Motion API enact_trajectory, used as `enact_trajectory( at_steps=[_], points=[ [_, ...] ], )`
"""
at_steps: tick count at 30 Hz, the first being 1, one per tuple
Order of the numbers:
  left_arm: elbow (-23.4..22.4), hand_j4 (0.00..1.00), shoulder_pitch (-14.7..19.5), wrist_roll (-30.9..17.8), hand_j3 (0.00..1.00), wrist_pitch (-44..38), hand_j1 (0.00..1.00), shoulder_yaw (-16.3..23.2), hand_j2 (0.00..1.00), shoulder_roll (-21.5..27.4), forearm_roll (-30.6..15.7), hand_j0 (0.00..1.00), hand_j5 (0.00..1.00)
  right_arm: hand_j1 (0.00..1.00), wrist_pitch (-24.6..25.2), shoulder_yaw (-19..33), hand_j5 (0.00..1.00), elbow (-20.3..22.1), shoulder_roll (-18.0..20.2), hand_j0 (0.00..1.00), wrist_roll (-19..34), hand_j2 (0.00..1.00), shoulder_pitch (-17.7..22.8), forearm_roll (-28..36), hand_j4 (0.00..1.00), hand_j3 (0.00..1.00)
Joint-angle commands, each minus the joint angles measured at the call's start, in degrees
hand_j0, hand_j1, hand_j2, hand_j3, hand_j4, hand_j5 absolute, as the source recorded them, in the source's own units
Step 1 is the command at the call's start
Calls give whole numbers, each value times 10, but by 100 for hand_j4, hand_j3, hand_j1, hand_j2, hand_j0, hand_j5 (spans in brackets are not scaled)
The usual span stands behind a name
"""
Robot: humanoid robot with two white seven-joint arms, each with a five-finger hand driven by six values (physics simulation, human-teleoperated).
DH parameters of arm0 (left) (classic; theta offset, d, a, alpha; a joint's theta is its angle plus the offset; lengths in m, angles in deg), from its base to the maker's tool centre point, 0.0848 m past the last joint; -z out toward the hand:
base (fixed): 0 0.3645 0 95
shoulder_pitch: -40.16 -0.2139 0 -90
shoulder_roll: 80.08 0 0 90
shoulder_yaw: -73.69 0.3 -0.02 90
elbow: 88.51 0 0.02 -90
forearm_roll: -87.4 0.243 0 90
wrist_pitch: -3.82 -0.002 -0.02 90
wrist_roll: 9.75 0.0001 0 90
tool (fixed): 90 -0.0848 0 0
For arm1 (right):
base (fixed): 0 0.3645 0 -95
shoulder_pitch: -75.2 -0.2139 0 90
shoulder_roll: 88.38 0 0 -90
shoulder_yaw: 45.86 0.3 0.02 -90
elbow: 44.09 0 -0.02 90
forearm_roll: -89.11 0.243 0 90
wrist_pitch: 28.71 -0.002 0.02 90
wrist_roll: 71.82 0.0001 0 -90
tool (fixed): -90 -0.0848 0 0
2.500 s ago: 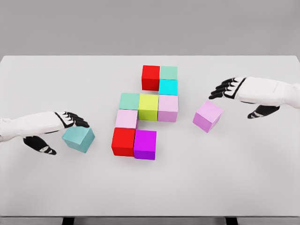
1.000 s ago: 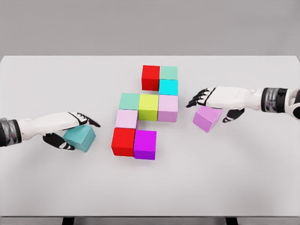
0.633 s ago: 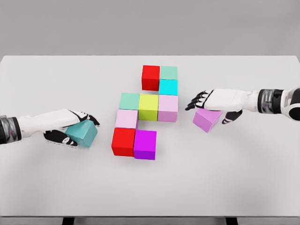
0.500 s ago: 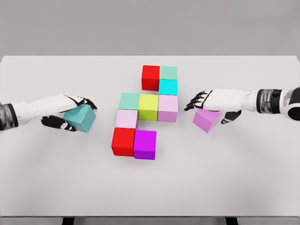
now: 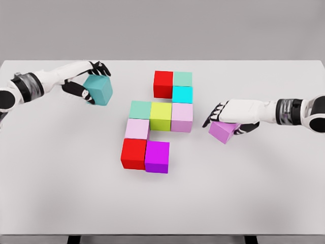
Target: Assemble the squares on the desktop into the number 2
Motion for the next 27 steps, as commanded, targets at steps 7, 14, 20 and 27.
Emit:
enact_trajectory(
  at_steps=[7, 14, 20, 27],
  points=[
    [-128, 43, 34, 5, 43, -3, 43, -6, 43, -109, -2, 43, 43, 66, 1, 0, 66, 2, 2, 66, 0, 66, -1, 1, 66, 66],
    [-146, 44, 49, 5, 44, -3, 44, -7, 44, -124, -2, 44, 44, 66, 1, 2, 66, 4, 0, 66, 0, 66, -7, 4, 66, 66],
    [-259, 100, 99, 4, 100, 0, 100, -12, 100, -113, -1, 100, 100, 66, 1, 3, 66, 14, 5, 66, 0, 66, -8, 7, 66, 66],
    [-328, 100, 103, 5, 100, -40, 100, -9, 100, -153, 36, 100, 100, 66, 1, 2, 66, 70, 32, 66, 0, 66, 4, 7, 66, 66]
  ],
)
